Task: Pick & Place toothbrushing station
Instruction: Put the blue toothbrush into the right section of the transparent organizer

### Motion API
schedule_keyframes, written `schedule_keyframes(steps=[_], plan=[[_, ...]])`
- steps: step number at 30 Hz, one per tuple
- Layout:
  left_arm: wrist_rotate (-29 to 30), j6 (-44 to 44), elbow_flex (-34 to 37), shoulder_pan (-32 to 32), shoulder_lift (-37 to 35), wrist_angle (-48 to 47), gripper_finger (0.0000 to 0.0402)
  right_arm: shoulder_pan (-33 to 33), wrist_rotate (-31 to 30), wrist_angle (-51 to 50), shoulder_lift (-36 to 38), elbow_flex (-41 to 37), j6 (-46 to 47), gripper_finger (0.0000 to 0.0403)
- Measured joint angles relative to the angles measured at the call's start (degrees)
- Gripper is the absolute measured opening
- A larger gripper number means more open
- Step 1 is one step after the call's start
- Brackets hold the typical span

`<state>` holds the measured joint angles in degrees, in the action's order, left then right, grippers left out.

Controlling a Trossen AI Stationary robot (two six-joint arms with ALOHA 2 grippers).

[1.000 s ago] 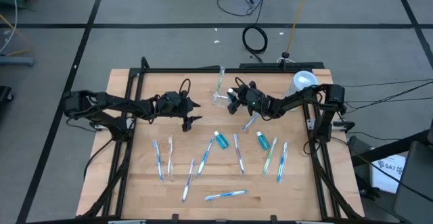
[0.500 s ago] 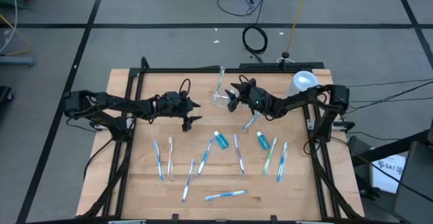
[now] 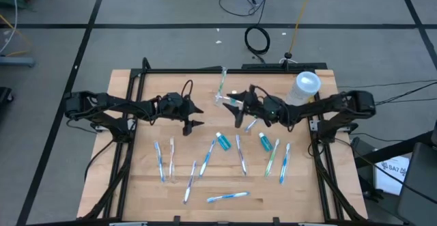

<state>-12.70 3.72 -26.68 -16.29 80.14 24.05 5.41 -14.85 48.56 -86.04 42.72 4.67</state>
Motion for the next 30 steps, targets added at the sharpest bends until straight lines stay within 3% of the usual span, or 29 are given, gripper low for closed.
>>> schedule_keyframes(steps=[10, 21, 30], plan=[[-0.55, 0.05, 0.0, 1.22, 0.0, -0.28, 0.0257, -3.58, -0.02, -24.89, 4.9, 0.02, 5.82, 0.0199], [-0.53, 1.14, 0.0, 1.8, 0.0, -0.31, 0.0257, -0.74, -6.14, -48.97, 4.9, 0.0, 34.84, 0.0199], [-0.5, 1.18, 0.0, 1.8, 0.0, -0.29, 0.0257, 1.62, -6.08, -63.77, 4.9, 0.0, 52.13, 0.0199]])
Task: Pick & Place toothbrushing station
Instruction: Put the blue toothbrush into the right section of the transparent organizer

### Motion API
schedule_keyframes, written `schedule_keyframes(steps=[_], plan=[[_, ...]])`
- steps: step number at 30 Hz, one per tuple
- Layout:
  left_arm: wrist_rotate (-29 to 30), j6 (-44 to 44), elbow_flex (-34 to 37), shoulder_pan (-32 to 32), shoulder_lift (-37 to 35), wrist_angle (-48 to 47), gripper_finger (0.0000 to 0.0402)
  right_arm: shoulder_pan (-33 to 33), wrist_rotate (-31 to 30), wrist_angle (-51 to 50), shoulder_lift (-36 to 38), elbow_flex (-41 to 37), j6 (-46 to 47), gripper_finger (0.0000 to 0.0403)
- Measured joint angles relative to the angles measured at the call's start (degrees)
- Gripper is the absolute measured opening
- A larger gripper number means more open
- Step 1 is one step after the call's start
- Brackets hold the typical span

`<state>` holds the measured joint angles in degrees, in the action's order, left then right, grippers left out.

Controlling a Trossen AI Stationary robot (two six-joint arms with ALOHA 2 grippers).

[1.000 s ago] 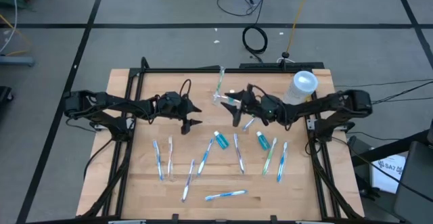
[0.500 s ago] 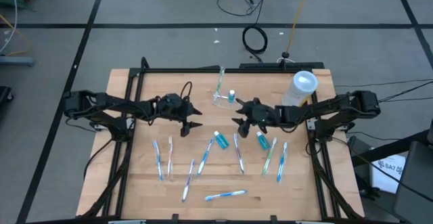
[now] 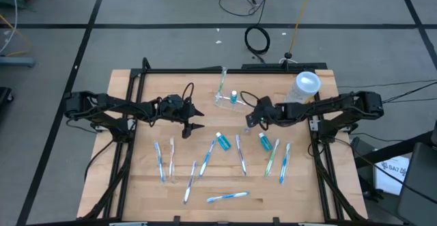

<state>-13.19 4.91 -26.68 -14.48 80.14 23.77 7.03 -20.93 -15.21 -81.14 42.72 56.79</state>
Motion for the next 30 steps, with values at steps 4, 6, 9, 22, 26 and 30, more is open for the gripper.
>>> schedule_keyframes(steps=[4, 6, 9, 22, 26, 30], plan=[[0.0, 0.0, 0.0, 0.0, 0.0, 0.0, 0.0257, 0.73, -0.08, -2.22, 0.0, 0.0, 4.15, 0.0199], [0.02, 0.0, 0.0, 0.0, 0.0, 0.0, 0.0257, 1.23, -0.22, -2.81, 0.0, 0.0, 6.27, 0.0199], [0.04, 0.24, 0.0, 0.0, 0.0, 0.0, 0.0257, 1.92, -1.5, -3.45, 0.0, -0.61, 8.96, 0.0199], [0.09, 0.85, 0.0, 0.0, 0.0, 0.39, 0.0257, 4.56, 1.06, 8.61, 0.12, -10.59, 20.31, 0.0199], [0.09, 0.92, 0.02, 0.01, 0.0, 0.45, 0.0257, 6.18, 1.51, 11.97, -0.06, -10.91, 20.34, 0.0199], [0.08, 0.92, 0.0, 0.0, 0.0, 0.46, 0.0257, 7.52, 1.43, 12.03, -0.29, -10.91, 20.55, 0.0199]])
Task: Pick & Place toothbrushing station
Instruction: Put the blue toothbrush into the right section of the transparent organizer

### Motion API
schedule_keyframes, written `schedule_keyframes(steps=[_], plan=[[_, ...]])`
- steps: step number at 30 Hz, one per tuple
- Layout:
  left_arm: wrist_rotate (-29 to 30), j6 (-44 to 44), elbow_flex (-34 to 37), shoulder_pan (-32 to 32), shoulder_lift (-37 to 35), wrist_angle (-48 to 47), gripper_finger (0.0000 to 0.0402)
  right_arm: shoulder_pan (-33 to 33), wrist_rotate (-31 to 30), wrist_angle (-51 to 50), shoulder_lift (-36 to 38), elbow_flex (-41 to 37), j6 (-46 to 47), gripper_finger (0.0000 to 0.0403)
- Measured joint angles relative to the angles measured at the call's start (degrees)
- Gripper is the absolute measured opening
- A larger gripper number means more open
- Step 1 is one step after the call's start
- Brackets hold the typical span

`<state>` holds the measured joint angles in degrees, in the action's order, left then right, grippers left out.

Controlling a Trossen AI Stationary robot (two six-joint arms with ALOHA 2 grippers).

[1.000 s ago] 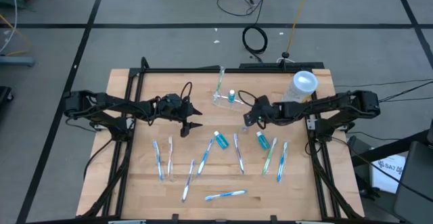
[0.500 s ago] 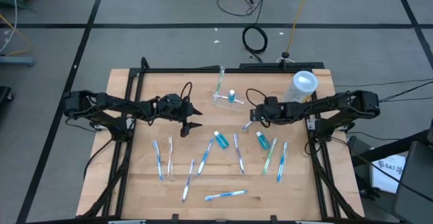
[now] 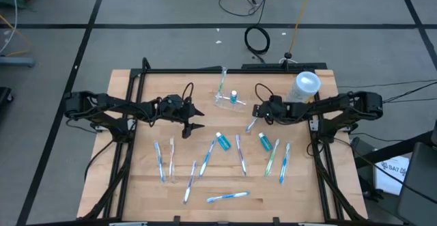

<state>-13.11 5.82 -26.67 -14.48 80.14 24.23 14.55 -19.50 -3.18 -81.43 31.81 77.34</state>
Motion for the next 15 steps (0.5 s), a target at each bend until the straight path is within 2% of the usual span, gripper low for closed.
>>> schedule_keyframes(steps=[5, 15], plan=[[-0.02, 0.36, 0.01, 0.0, 0.0, 0.0, 0.0257, 1.38, -1.47, 0.62, -1.57, 0.07, -0.01, 0.0185], [-0.02, 0.44, 0.02, 0.0, 0.0, 0.02, 0.0257, 2.06, -0.01, 0.41, -2.03, 0.07, -2.07, 0.0113]])
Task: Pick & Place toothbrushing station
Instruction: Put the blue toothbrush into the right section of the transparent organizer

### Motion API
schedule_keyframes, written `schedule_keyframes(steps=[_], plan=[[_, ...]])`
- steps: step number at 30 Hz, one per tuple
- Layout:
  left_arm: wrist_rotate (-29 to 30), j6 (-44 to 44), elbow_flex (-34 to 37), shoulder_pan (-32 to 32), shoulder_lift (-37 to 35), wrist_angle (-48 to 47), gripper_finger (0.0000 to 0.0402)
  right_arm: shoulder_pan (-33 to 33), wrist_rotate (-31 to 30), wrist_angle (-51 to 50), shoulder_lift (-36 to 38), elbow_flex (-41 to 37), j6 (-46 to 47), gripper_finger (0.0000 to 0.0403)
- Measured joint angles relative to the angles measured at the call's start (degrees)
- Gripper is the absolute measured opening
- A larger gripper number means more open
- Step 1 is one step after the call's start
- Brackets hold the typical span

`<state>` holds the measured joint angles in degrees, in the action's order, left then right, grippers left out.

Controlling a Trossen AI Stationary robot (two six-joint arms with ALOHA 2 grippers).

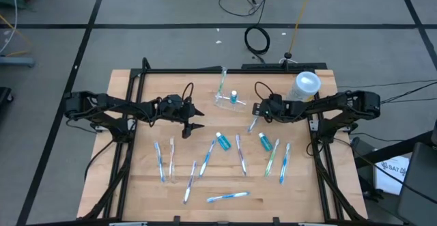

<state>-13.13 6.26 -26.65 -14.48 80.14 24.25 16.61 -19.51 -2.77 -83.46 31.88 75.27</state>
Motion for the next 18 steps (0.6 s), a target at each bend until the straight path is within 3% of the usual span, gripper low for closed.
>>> schedule_keyframes(steps=[12, 18], plan=[[-0.02, -0.03, 0.0, 0.0, 0.0, -0.02, 0.0257, 1.35, 0.26, 0.34, -0.14, -0.1, -7.58, 0.0013], [-0.02, -0.62, 0.0, 0.0, 0.0, -0.11, 0.0257, 1.37, 0.33, 2.83, -0.02, -0.22, -13.27, 0.001]])
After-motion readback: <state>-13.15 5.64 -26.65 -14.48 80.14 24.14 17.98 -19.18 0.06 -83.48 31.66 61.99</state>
